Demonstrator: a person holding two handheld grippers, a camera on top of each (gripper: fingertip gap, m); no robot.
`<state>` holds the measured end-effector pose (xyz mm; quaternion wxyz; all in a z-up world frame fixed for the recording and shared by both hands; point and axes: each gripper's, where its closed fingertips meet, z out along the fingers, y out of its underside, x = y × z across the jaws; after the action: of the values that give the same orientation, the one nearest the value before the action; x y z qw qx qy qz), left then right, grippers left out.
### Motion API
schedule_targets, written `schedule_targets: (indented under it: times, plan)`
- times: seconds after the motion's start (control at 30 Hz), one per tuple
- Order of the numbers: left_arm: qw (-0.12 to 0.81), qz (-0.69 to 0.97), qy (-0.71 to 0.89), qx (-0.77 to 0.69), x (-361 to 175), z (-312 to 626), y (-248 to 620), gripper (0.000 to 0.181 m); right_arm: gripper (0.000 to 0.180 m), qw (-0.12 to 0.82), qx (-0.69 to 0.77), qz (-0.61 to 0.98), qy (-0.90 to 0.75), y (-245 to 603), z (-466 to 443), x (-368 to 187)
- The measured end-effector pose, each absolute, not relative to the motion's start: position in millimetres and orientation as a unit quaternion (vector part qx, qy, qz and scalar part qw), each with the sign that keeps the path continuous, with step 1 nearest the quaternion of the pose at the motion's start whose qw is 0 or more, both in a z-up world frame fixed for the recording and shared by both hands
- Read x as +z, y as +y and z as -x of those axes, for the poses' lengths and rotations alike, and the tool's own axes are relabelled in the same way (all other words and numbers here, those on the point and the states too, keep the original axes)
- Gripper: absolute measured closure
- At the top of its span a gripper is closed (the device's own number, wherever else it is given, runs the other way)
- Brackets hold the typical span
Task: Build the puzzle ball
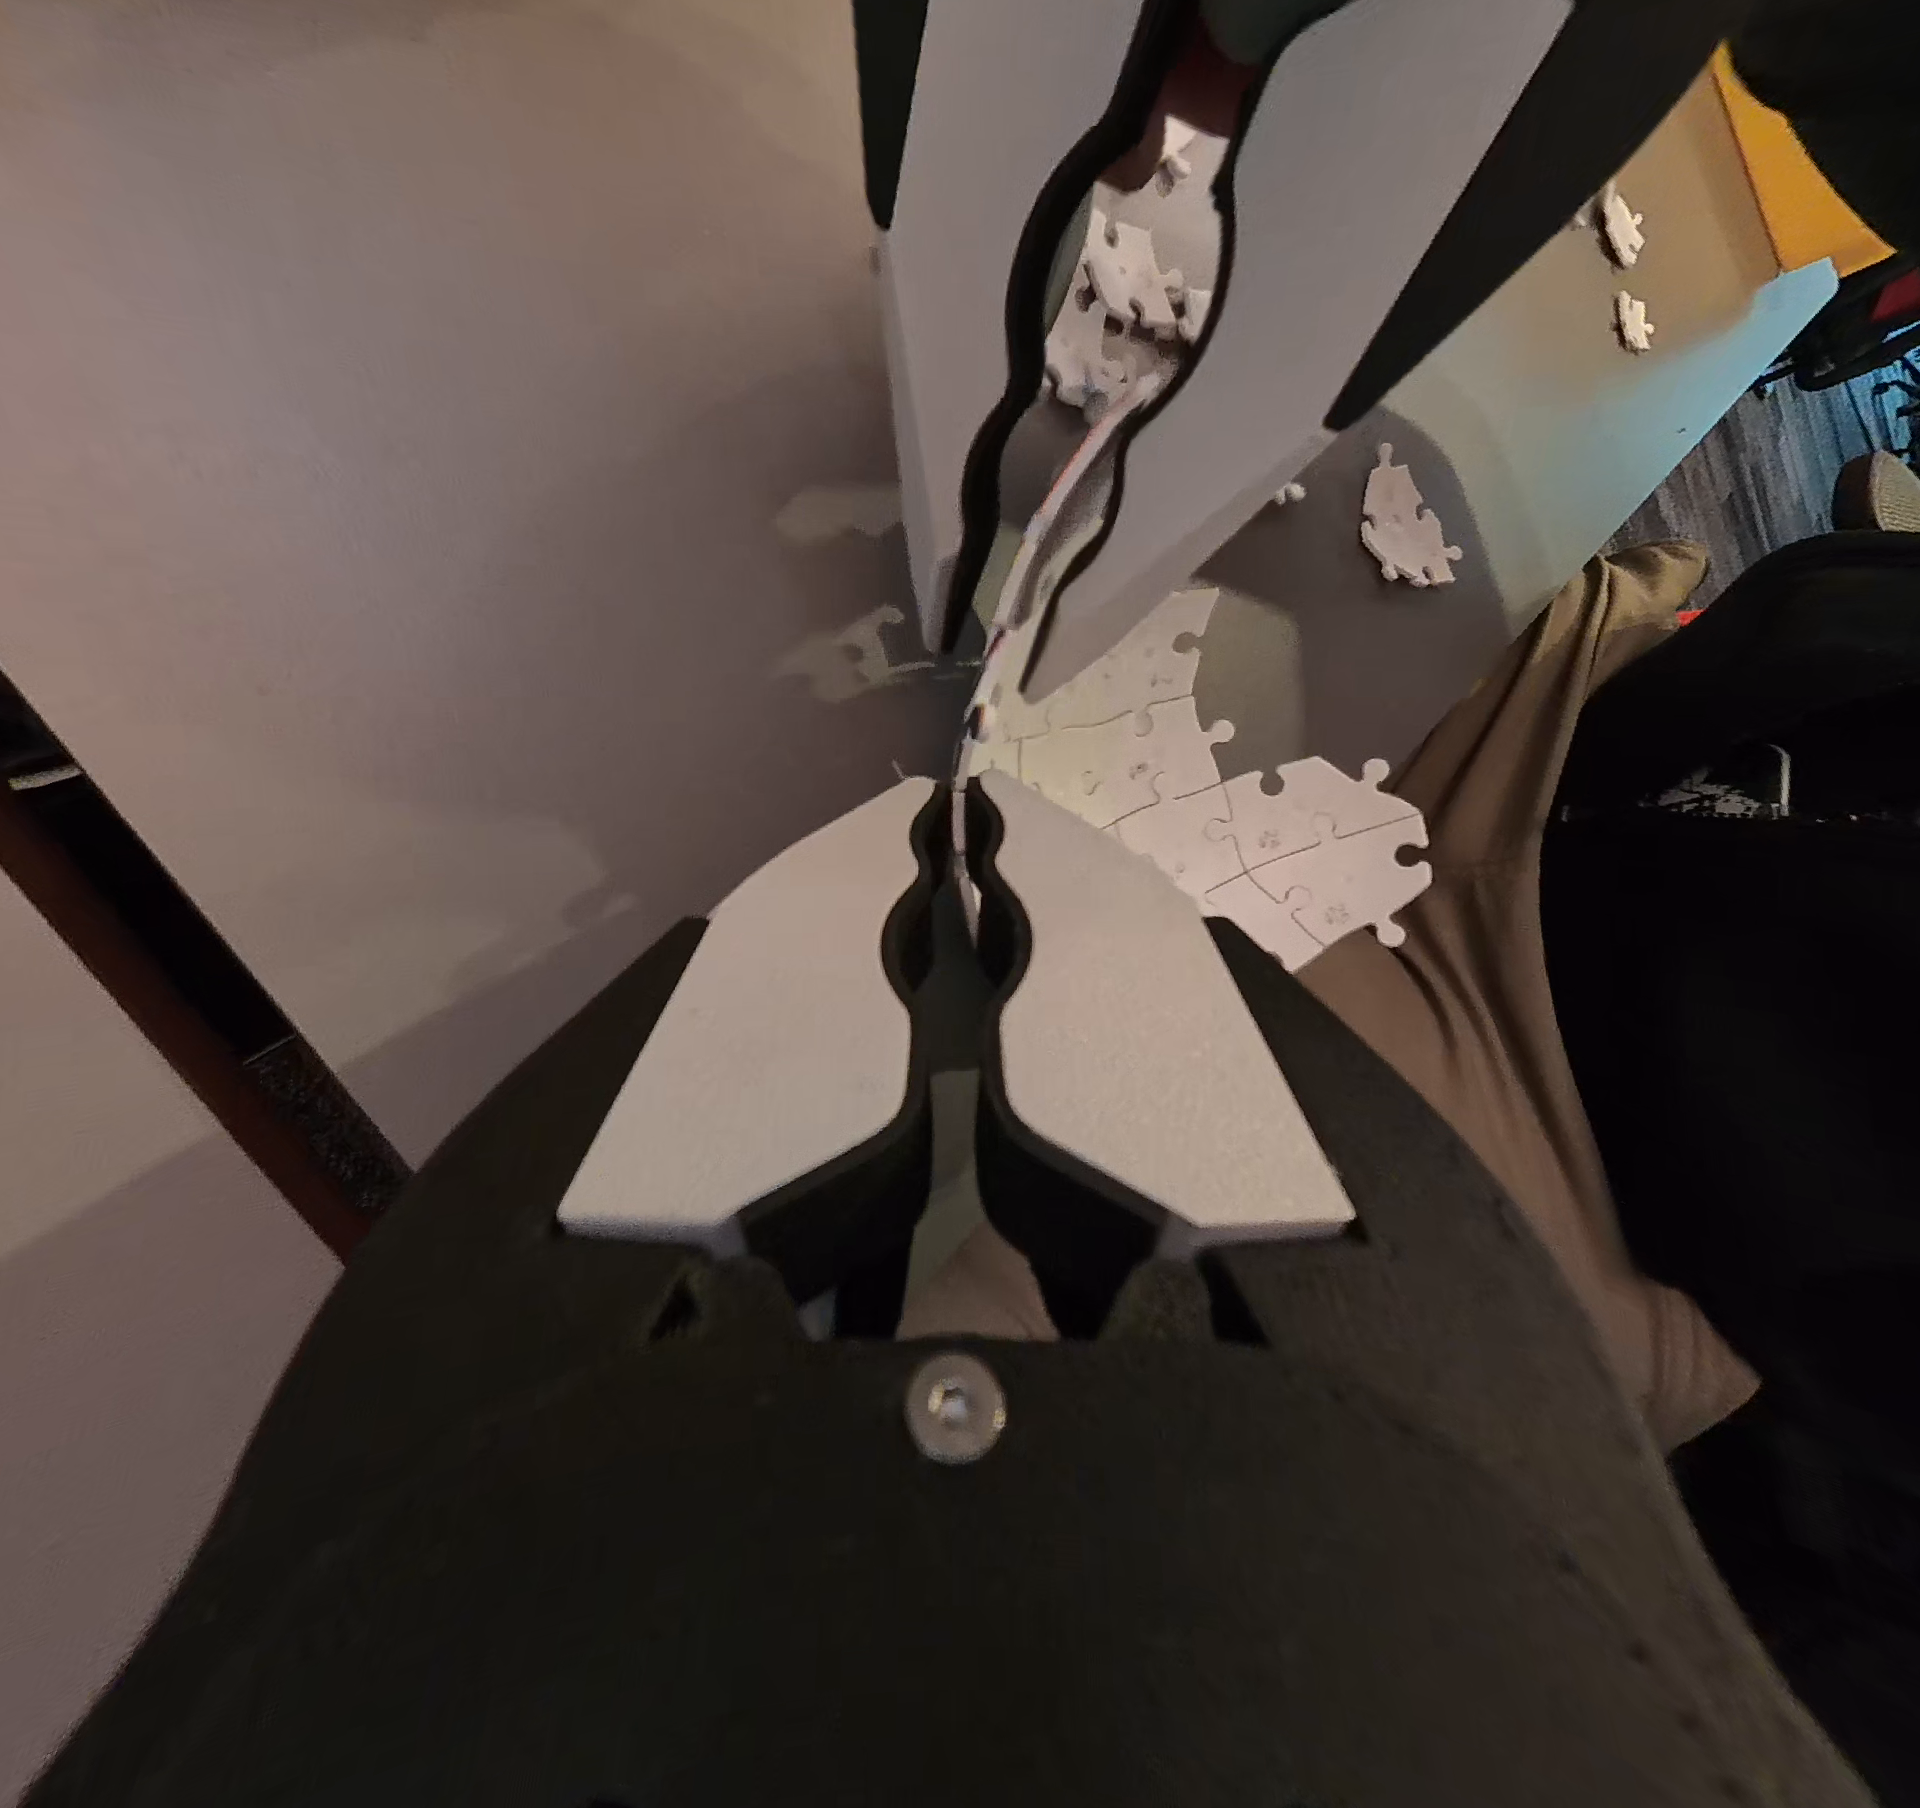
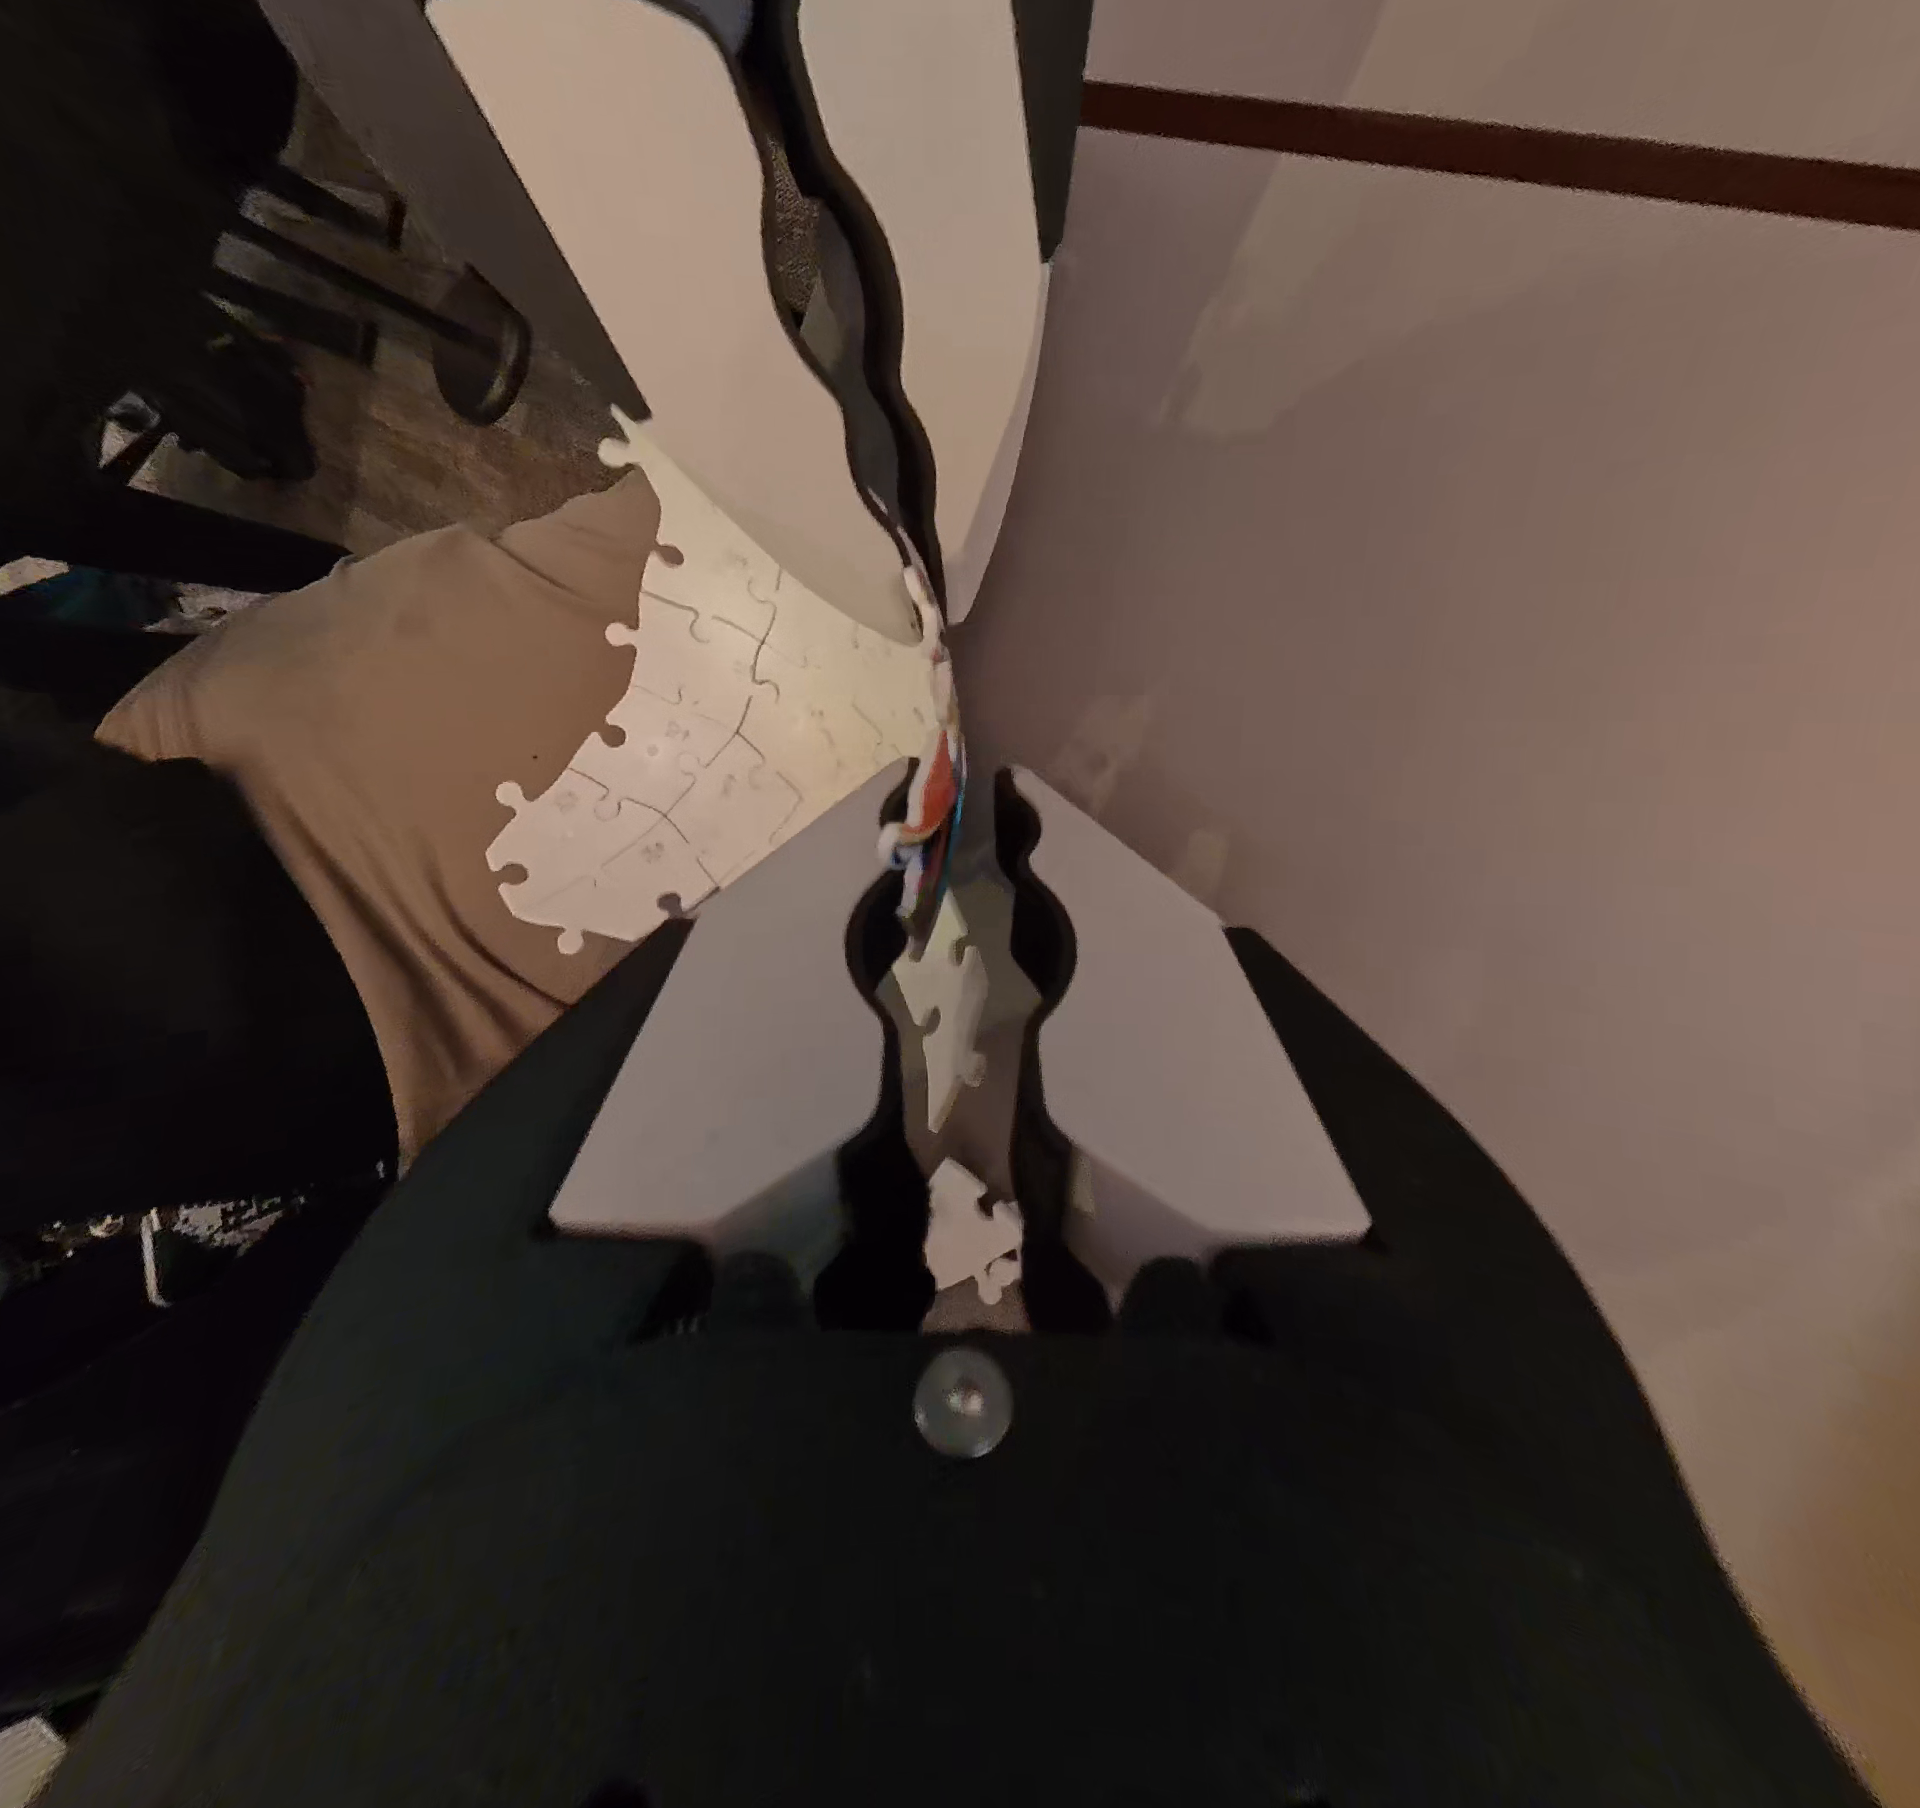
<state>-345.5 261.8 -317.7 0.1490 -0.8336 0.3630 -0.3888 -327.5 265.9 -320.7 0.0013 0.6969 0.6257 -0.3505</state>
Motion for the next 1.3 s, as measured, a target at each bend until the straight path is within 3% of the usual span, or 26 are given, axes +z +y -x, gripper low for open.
schedule_targets:
  times: [0.2,0.4,0.53,1.3]
  plan:
    - [0.147,0.835,0.363,-0.386,-318.2,344.6,262.0,0.178,0.178,0.008,-0.361,-0.696,0.620,263.3,326.6,-322.0]
    - [0.149,0.834,0.358,-0.393,-317.1,342.9,262.3,0.178,0.170,0.008,-0.371,-0.704,0.605,262.6,329.6,-323.9]
    - [0.153,0.835,0.357,-0.390,-316.1,342.3,264.3,0.178,0.178,0.004,-0.373,-0.703,0.606,260.8,331.6,-323.3]
    - [0.152,0.839,0.346,-0.392,-317.6,343.8,265.5,0.178,0.176,-0.003,-0.385,-0.710,0.589,266.2,325.5,-322.5]
